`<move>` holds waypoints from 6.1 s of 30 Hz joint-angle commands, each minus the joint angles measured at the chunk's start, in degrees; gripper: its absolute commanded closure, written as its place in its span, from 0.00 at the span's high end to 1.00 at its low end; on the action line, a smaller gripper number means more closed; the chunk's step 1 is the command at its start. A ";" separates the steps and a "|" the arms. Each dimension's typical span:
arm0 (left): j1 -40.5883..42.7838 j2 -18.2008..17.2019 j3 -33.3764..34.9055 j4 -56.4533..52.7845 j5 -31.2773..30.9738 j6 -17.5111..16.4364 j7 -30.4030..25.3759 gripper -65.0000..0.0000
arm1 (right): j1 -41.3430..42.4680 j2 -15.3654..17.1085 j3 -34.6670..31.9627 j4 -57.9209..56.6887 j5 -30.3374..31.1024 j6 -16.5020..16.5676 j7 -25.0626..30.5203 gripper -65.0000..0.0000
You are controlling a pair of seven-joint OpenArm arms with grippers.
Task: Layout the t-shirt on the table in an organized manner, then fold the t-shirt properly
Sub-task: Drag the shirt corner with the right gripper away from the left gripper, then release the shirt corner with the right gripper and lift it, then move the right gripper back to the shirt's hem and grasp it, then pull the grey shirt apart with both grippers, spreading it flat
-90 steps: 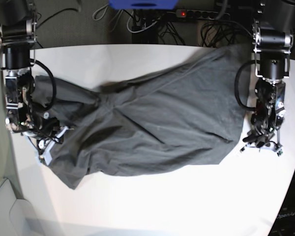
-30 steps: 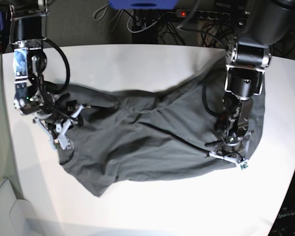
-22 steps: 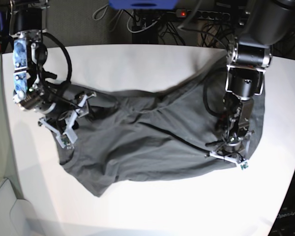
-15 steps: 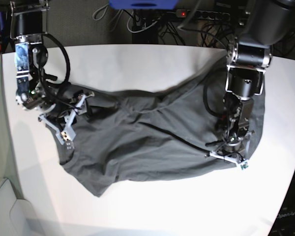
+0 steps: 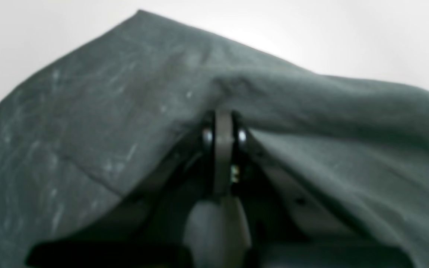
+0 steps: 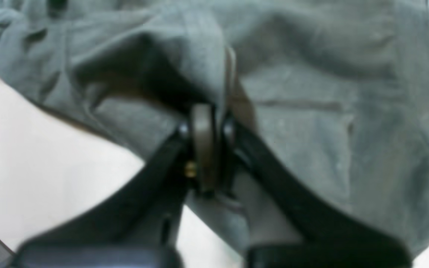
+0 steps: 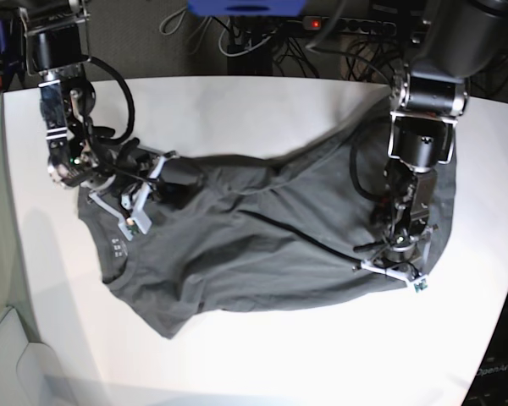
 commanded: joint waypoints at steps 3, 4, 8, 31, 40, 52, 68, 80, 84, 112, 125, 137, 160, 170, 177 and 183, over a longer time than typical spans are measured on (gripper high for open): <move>-0.92 -0.15 0.02 0.09 -0.13 0.41 1.90 0.01 | 0.58 0.68 0.71 3.80 0.67 0.10 1.10 0.00; -0.92 -0.24 0.02 0.09 -0.13 0.41 1.81 0.01 | -0.21 0.94 0.71 5.74 0.67 0.10 0.93 0.00; -1.19 -0.41 0.02 0.09 -0.13 0.41 1.90 0.01 | -4.96 2.61 0.80 15.49 0.67 0.01 0.66 0.00; -6.29 -0.24 0.20 0.09 -0.04 0.32 2.07 0.01 | -37.05 2.17 11.26 30.53 0.76 0.45 9.28 0.00; -8.92 -0.59 4.42 0.09 -0.04 0.32 1.98 0.01 | -40.47 2.35 11.70 29.65 0.58 0.45 9.81 0.00; -8.83 -0.68 4.15 0.09 -0.39 0.32 1.98 0.01 | -41.44 4.02 14.34 22.97 0.58 0.45 9.98 0.00; -6.90 -0.59 4.33 0.09 -0.39 0.32 1.98 0.01 | -43.37 2.70 18.47 23.32 0.67 0.36 13.06 0.04; -6.99 -0.59 4.15 0.09 -0.39 0.32 1.98 0.01 | -45.05 -0.64 26.03 28.33 0.84 2.74 13.15 0.54; -7.25 -0.59 4.07 0.62 -0.48 0.32 1.98 0.01 | -44.96 -1.25 31.04 27.98 0.93 2.74 13.15 0.54; 18.07 -16.85 3.98 33.06 -24.92 0.85 12.88 0.01 | 9.02 -2.13 8.80 -0.95 0.67 13.46 -3.38 0.53; 22.29 -15.80 3.98 35.35 -24.92 0.85 12.97 0.01 | 18.78 -0.55 0.45 -31.01 0.58 13.55 10.77 0.44; 22.46 -14.04 3.98 35.43 -25.01 0.85 12.97 0.01 | 8.41 7.45 1.06 -31.72 0.67 13.37 15.26 0.00; 32.66 -12.81 -6.48 50.82 -24.04 0.85 27.30 0.03 | 6.21 8.77 11.88 -21.08 0.58 13.28 9.72 0.05; 27.56 -4.19 -5.96 40.71 -10.07 0.50 27.48 0.17 | 5.33 6.83 12.05 -20.64 0.58 13.28 10.25 0.27; 20.88 -0.15 -6.40 29.98 -2.59 0.41 27.13 0.18 | 10.78 6.04 10.82 -25.21 -2.15 13.28 10.33 0.27; 15.78 -3.84 -6.48 19.52 -1.98 0.41 21.32 0.18 | 18.16 1.56 9.33 -34.53 -13.93 13.28 15.52 0.27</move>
